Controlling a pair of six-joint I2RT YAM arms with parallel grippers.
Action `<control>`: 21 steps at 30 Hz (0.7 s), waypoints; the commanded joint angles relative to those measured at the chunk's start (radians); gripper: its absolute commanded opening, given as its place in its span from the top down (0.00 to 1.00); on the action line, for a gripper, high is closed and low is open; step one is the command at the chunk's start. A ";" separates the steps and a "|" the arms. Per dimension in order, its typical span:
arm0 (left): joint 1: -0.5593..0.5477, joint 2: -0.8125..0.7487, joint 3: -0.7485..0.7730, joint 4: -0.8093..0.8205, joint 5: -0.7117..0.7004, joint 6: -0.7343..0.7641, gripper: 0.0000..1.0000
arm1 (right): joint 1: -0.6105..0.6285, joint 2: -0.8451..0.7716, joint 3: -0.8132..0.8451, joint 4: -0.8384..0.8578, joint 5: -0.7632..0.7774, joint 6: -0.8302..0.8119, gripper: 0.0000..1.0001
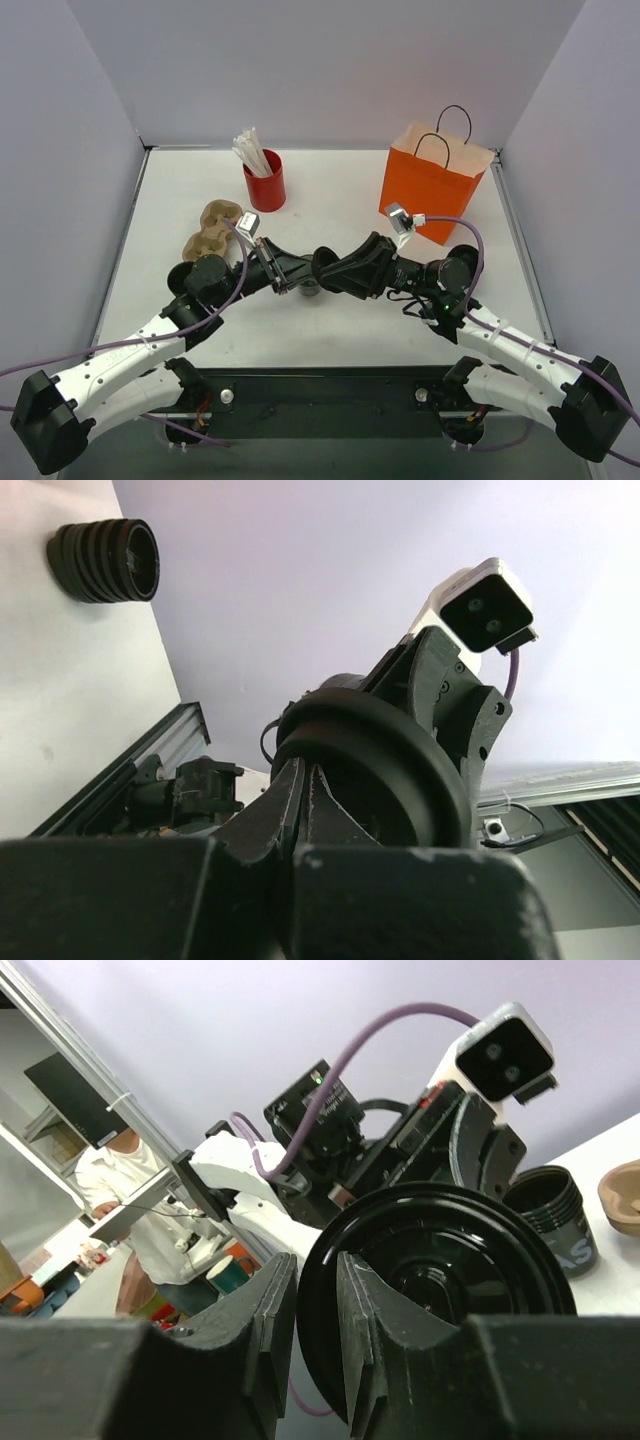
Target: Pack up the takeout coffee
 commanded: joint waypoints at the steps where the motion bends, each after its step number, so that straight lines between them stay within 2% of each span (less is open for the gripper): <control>1: 0.019 -0.033 0.076 -0.086 -0.007 0.079 1.00 | 0.004 -0.055 -0.021 0.040 0.016 -0.075 0.78; 8: 0.033 -0.052 0.128 -0.214 -0.055 0.193 1.00 | 0.003 -0.156 -0.017 -0.226 0.102 -0.239 0.93; 15: 0.031 0.000 0.130 -0.226 -0.062 0.249 1.00 | 0.006 -0.194 -0.032 -0.414 0.230 -0.319 0.90; 21: 0.030 0.115 0.107 -0.168 -0.016 0.282 1.00 | 0.003 -0.262 -0.104 -0.540 0.422 -0.384 0.92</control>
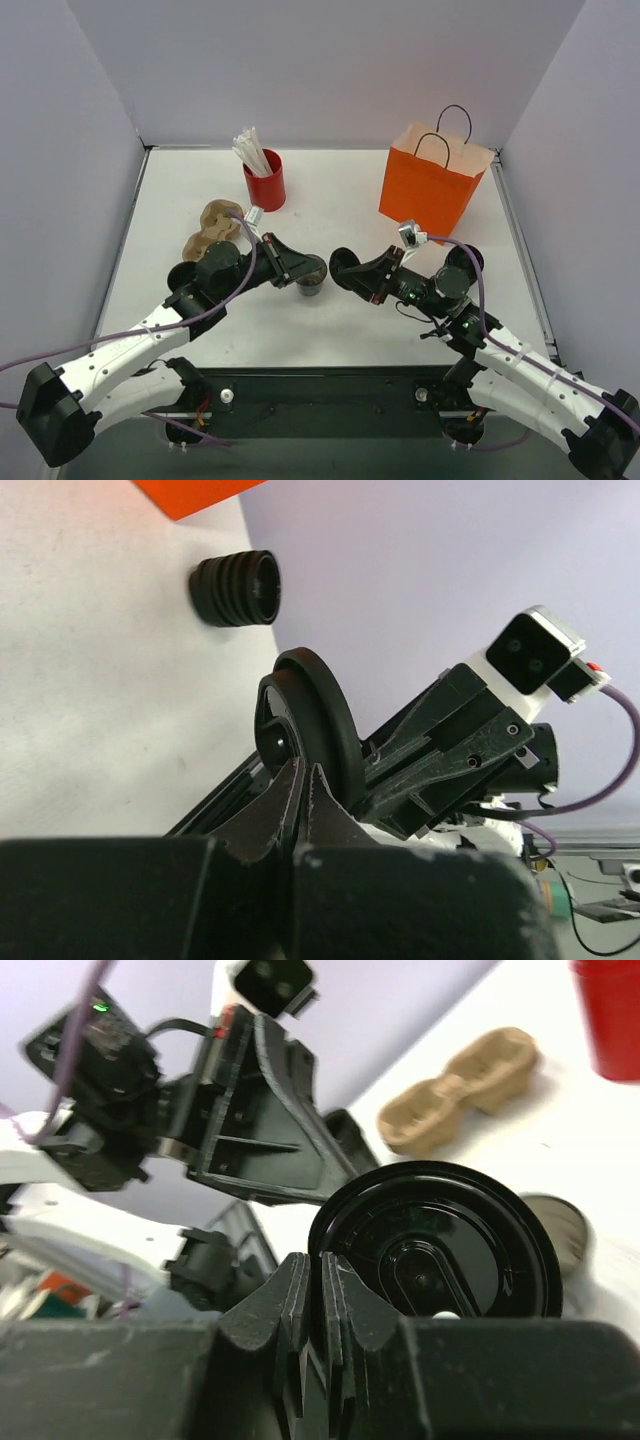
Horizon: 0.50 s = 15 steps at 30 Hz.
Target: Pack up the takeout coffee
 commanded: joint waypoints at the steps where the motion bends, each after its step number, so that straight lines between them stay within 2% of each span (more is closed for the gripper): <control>1: 0.004 0.080 0.015 0.049 0.039 0.059 1.00 | 0.003 -0.062 -0.044 -0.077 0.174 -0.093 0.92; 4: 0.005 0.108 0.026 0.034 0.044 0.102 1.00 | 0.003 -0.086 -0.067 -0.174 0.280 -0.135 0.94; 8: 0.008 0.095 0.069 -0.075 0.002 0.188 1.00 | 0.001 -0.089 -0.090 -0.303 0.415 -0.164 0.95; 15: 0.007 0.060 0.182 -0.303 -0.070 0.383 0.98 | 0.003 -0.068 -0.122 -0.305 0.394 -0.156 0.95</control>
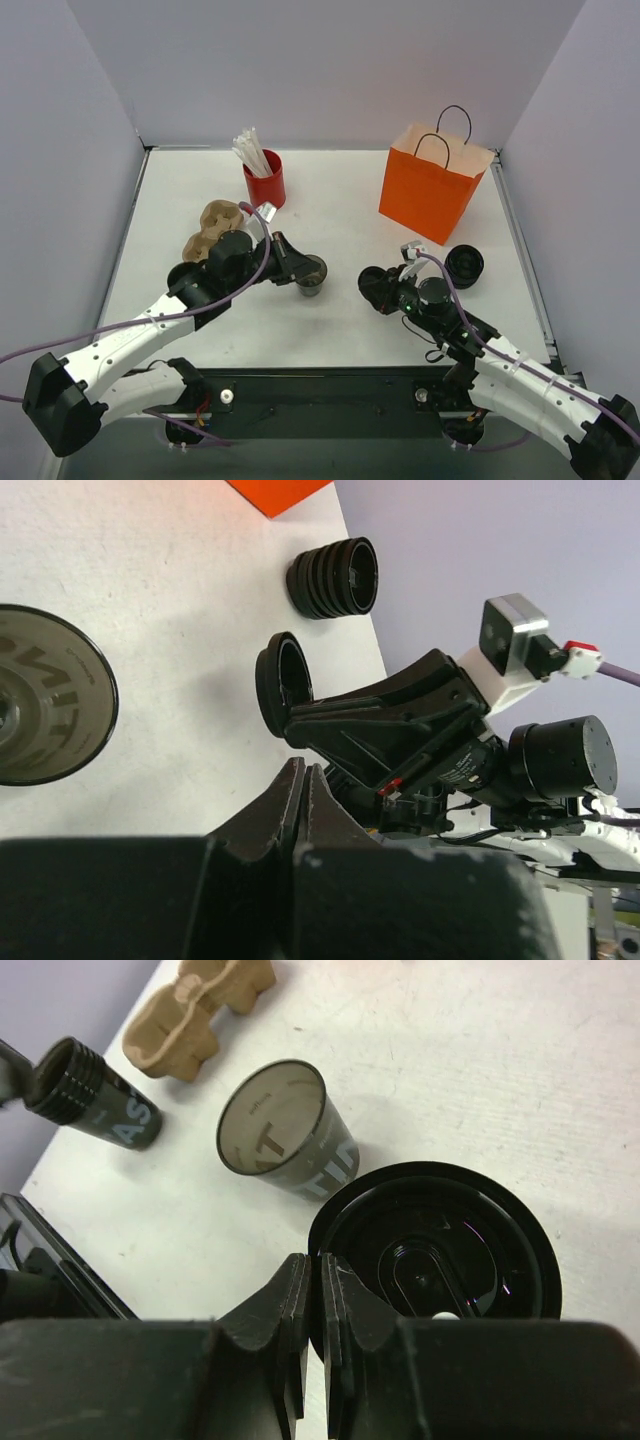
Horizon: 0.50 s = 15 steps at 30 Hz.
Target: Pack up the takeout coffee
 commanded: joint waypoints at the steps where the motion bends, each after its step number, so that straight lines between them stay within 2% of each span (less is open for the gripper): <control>1: 0.007 -0.043 0.107 -0.169 -0.046 0.170 0.93 | 0.003 0.003 0.015 0.029 0.008 -0.017 0.95; 3: 0.010 -0.055 0.136 -0.212 -0.052 0.202 0.81 | 0.003 -0.002 0.035 0.050 -0.036 0.002 0.95; 4: 0.021 -0.061 0.139 -0.229 -0.046 0.207 0.70 | 0.001 -0.008 0.045 0.072 -0.050 0.011 0.95; 7: 0.061 -0.097 0.121 -0.203 0.027 0.213 0.55 | 0.001 -0.026 0.076 0.159 -0.122 0.064 0.95; 11: 0.143 -0.170 0.059 -0.119 0.156 0.217 0.48 | 0.001 -0.038 0.111 0.300 -0.180 0.158 0.95; 15: 0.239 -0.218 -0.036 0.114 0.342 0.240 0.45 | -0.001 -0.031 0.156 0.420 -0.227 0.273 0.94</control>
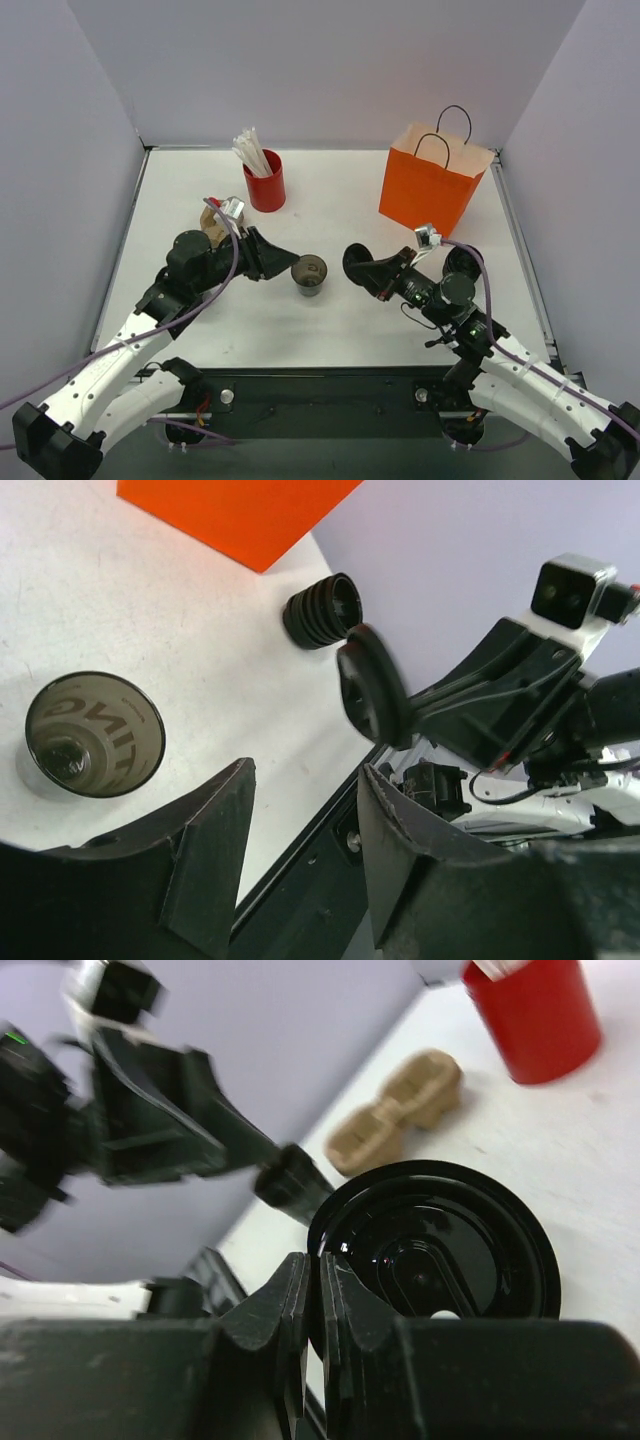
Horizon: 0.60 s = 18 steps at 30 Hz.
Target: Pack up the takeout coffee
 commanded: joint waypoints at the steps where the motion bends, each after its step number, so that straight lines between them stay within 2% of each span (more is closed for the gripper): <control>1: 0.089 -0.049 -0.077 0.254 0.227 0.064 0.44 | 0.000 -0.008 0.096 0.249 -0.084 0.159 0.94; 5: 0.106 -0.090 -0.048 0.276 0.287 0.258 0.45 | -0.002 0.012 0.169 0.281 -0.206 0.274 0.94; 10: 0.105 -0.170 -0.083 0.365 0.385 0.626 0.43 | -0.005 0.035 0.215 0.216 -0.354 0.363 0.94; 14: 0.103 -0.228 -0.130 0.431 0.491 0.910 0.41 | -0.005 0.050 0.298 -0.048 -0.463 0.311 0.93; 15: 0.102 -0.234 -0.144 0.441 0.566 1.012 0.41 | -0.006 0.052 0.315 -0.123 -0.487 0.282 0.93; 18: 0.094 -0.246 -0.161 0.448 0.619 1.160 0.41 | -0.006 0.050 0.320 -0.174 -0.529 0.271 0.93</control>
